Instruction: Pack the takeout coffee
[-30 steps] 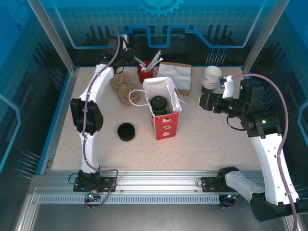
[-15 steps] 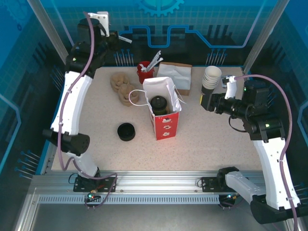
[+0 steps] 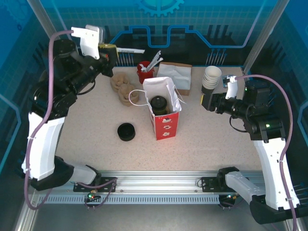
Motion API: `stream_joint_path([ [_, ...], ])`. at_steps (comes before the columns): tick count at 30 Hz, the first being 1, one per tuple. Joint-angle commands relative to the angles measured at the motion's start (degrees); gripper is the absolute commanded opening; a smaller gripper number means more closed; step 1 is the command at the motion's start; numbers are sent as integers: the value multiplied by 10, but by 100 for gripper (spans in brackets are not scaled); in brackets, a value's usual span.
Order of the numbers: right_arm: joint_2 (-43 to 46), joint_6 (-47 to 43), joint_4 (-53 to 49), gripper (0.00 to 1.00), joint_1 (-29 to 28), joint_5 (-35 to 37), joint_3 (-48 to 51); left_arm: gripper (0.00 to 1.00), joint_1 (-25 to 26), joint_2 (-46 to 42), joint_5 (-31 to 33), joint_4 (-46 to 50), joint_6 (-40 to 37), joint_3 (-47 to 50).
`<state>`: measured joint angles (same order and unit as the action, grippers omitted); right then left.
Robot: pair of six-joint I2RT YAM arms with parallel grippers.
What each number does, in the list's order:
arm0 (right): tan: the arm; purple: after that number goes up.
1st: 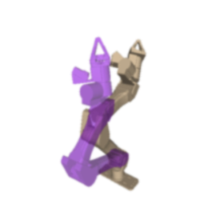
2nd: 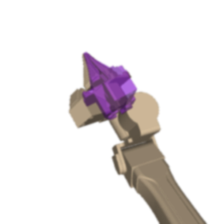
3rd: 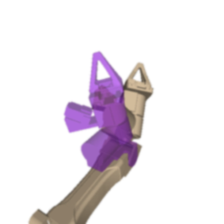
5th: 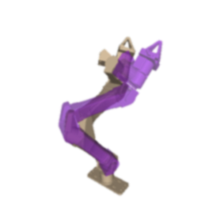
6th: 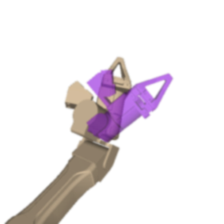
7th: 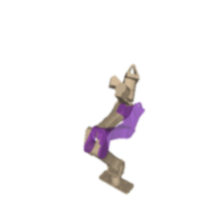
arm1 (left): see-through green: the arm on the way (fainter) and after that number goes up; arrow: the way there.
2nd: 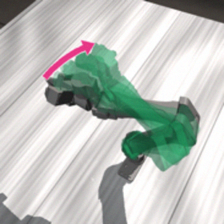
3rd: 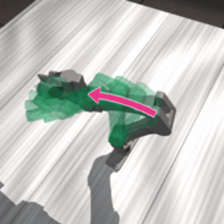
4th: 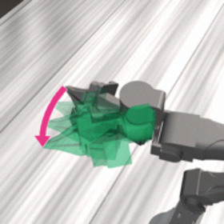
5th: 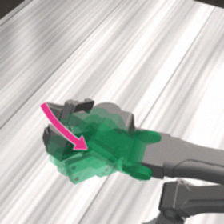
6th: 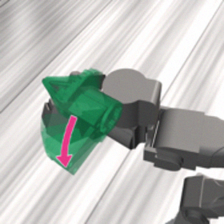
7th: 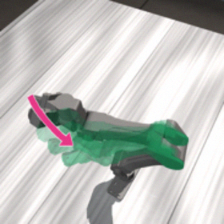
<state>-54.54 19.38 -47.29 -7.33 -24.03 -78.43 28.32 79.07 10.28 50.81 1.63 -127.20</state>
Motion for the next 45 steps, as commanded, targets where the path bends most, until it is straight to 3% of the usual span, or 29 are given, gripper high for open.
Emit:
stream_joint_path([
  [1, -3, -12, 11, 54, 9, -3, -3, 12, 28, -7, 2, 51, 18, 11],
  [9, -4, -22, 3, 54, 14, -4, 2, 12, 100, -2, -20, 123, 35, 15],
  [18, -11, -22, 6, 54, 20, -13, 1, 11, 156, 32, 2, 161, 37, 58],
  [38, -16, -23, 2, 54, 25, -19, 12, 11, 181, 136, 3, 190, 53, 93],
  [45, -16, -24, 4, 54, 26, -20, 20, 11, 181, 157, 13, 158, 71, 139],
])
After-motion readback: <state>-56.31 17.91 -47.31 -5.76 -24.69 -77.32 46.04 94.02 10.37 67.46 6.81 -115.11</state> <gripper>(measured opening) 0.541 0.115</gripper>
